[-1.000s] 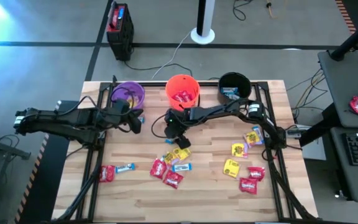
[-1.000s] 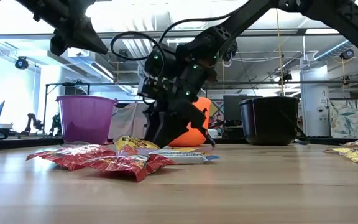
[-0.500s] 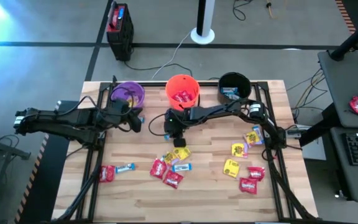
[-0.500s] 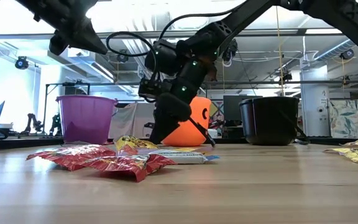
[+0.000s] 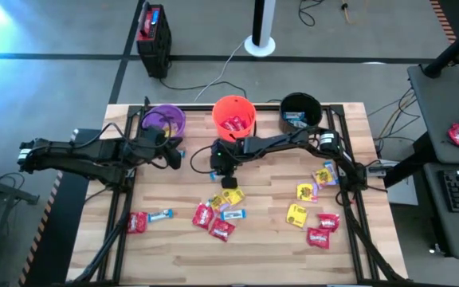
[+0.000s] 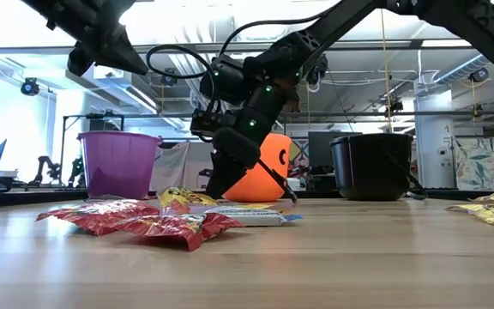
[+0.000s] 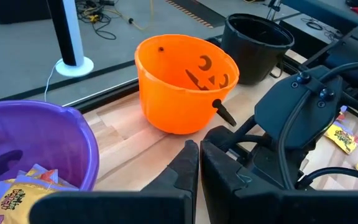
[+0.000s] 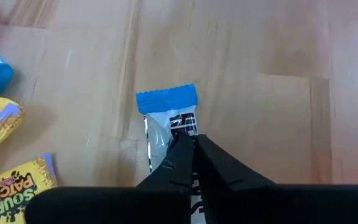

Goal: Sort candy by brand, put in halloween buckets

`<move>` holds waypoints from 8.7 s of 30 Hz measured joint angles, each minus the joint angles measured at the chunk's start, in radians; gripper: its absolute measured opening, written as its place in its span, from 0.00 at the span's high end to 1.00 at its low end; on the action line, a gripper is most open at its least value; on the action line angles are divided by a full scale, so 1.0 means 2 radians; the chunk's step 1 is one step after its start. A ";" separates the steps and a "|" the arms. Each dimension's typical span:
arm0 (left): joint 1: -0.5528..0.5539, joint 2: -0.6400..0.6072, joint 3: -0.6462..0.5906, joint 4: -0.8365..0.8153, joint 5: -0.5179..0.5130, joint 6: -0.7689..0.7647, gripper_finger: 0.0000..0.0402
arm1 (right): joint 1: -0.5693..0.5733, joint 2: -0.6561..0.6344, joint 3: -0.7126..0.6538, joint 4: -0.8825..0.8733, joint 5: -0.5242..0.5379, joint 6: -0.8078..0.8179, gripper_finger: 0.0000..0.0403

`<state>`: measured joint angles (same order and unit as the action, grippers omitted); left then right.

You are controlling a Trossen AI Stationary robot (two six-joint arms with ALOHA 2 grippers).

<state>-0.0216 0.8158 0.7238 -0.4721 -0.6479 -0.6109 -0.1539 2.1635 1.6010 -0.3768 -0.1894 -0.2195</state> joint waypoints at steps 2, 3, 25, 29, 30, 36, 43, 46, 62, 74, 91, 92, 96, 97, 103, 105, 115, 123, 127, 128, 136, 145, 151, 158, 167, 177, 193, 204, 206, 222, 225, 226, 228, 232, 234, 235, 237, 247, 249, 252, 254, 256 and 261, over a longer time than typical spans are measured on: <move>0.000 0.000 0.000 0.000 0.000 0.000 1.00 | 0.000 -0.005 -0.001 -0.001 0.000 0.000 0.98; 0.000 0.000 0.000 0.000 0.000 0.000 1.00 | 0.001 -0.008 -0.002 -0.002 0.000 0.000 0.98; 0.000 0.000 0.000 0.000 0.000 0.001 1.00 | 0.017 -0.034 -0.001 0.055 0.003 0.014 0.79; 0.000 0.000 0.000 0.000 0.000 0.009 1.00 | 0.017 -0.034 -0.001 0.062 0.007 0.032 0.63; 0.000 0.000 0.000 0.000 0.000 0.012 1.00 | 0.017 -0.034 -0.002 0.064 0.015 0.039 0.59; 0.000 0.000 0.000 0.000 0.000 0.015 1.00 | 0.018 -0.013 -0.011 0.090 0.029 0.071 0.45; 0.000 0.000 0.000 0.000 0.000 0.016 1.00 | 0.022 0.000 -0.012 0.080 0.025 0.078 0.42; 0.000 0.000 0.000 0.000 0.000 0.017 1.00 | 0.021 0.000 -0.012 0.072 0.026 0.071 0.43; 0.000 0.001 0.000 0.000 -0.011 0.017 1.00 | 0.024 0.035 -0.020 0.082 0.028 0.066 0.76; 0.000 0.001 0.000 0.000 -0.012 0.017 1.00 | 0.024 0.045 -0.021 0.082 0.023 0.067 0.98; 0.000 0.001 0.000 -0.010 0.010 0.038 1.00 | 0.025 -0.067 0.008 -0.151 0.030 0.228 0.98; 0.000 0.001 0.000 -0.014 0.025 0.043 1.00 | 0.025 -0.073 0.005 -0.177 0.030 0.232 0.98; -0.001 0.004 0.000 -0.030 0.059 0.051 1.00 | 0.025 -0.104 -0.008 -0.215 0.030 0.218 0.98; 0.000 0.005 0.000 -0.035 0.060 0.051 1.00 | 0.025 -0.113 -0.011 -0.219 0.030 0.223 0.98; -0.001 0.015 -0.001 -0.038 0.121 0.062 1.00 | 0.013 -0.146 -0.093 -0.209 0.025 0.280 0.98; -0.001 0.021 -0.005 -0.038 0.157 0.075 1.00 | 0.004 -0.158 -0.128 -0.168 0.008 0.309 0.98; -0.001 0.042 -0.015 -0.036 0.195 0.080 1.00 | 0.001 -0.176 -0.223 0.029 -0.009 0.489 0.87; -0.001 0.054 -0.015 -0.030 0.185 0.079 1.00 | 0.005 -0.172 -0.226 0.051 0.047 0.517 0.55; -0.001 0.068 -0.015 -0.022 0.185 0.088 1.00 | 0.006 -0.152 -0.228 0.081 0.043 0.523 0.46; -0.001 0.073 -0.015 -0.022 0.185 0.091 1.00 | 0.007 -0.148 -0.227 0.088 0.042 0.528 0.45; -0.001 0.121 -0.015 -0.019 0.193 0.092 1.00 | 0.009 -0.124 -0.223 0.102 0.029 0.538 0.46; -0.001 0.175 -0.015 -0.006 0.202 0.094 1.00 | 0.011 -0.085 -0.222 0.105 0.033 0.545 0.65; -0.001 0.208 -0.015 0.002 0.228 0.093 1.00 | 0.013 -0.067 -0.222 0.113 0.043 0.523 0.85; -0.001 0.231 -0.015 0.019 0.239 0.092 1.00 | 0.013 -0.084 -0.223 0.132 0.051 0.495 0.97; -0.001 0.238 -0.015 0.022 0.239 0.092 1.00 | 0.013 -0.138 -0.225 0.118 0.085 0.466 0.98; -0.001 0.238 -0.015 0.023 0.239 0.093 1.00 | 0.015 -0.190 -0.225 0.086 0.079 0.434 0.98; -0.005 0.297 -0.131 0.296 0.307 0.366 1.00 | 0.026 -0.158 -0.265 0.248 0.066 0.183 0.98; -0.005 0.401 -0.067 0.313 0.290 0.341 1.00 | 0.029 -0.150 -0.264 0.239 0.035 0.171 0.86; -0.005 0.408 -0.070 0.319 0.288 0.331 1.00 | 0.029 -0.150 -0.264 0.241 0.013 0.185 0.79; -0.006 0.410 -0.131 0.403 0.268 0.293 1.00 | 0.037 -0.115 -0.264 0.283 0.039 0.130 0.45; -0.006 0.413 -0.133 0.408 0.264 0.288 1.00 | 0.037 -0.096 -0.264 0.305 0.038 0.130 0.45; -0.006 0.415 -0.134 0.411 0.263 0.287 1.00 | 0.037 -0.092 -0.262 0.306 0.038 0.126 0.45; -0.006 0.423 -0.135 0.419 0.260 0.287 1.00 | 0.037 -0.082 -0.259 0.306 0.037 0.110 0.45; -0.005 0.433 -0.135 0.439 0.257 0.287 1.00 | 0.038 -0.067 -0.255 0.308 0.039 0.098 0.47; -0.005 0.434 -0.136 0.448 0.258 0.287 1.00 | 0.038 -0.059 -0.254 0.308 0.040 0.092 0.52; -0.005 0.434 -0.136 0.450 0.258 0.287 1.00 | 0.038 -0.054 -0.253 0.307 0.040 0.090 0.55; -0.005 0.435 -0.136 0.450 0.258 0.286 1.00 | 0.037 -0.047 -0.253 0.303 0.040 0.091 0.63; -0.005 0.426 -0.130 0.440 0.267 0.274 1.00 | 0.036 -0.034 -0.254 0.285 0.030 0.092 0.97; -0.005 0.421 -0.124 0.434 0.267 0.274 1.00 | 0.036 -0.042 -0.254 0.284 0.029 0.091 0.98; -0.005 0.420 -0.116 0.430 0.267 0.275 1.00 | 0.036 -0.052 -0.255 0.281 0.028 0.093 0.98; -0.005 0.420 -0.113 0.428 0.266 0.274 1.00 | 0.036 -0.058 -0.255 0.278 0.026 0.093 0.98; -0.005 0.416 -0.107 0.416 0.264 0.274 1.00 | 0.036 -0.061 -0.255 0.278 0.025 0.099 0.98; -0.004 0.376 -0.083 0.316 0.253 0.287 1.00 | 0.037 -0.068 -0.255 0.279 0.024 0.128 0.98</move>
<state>-0.0303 1.5681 0.5588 0.1603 -0.1426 -0.0377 -0.0806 2.0276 1.0912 0.1822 -0.1405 0.0375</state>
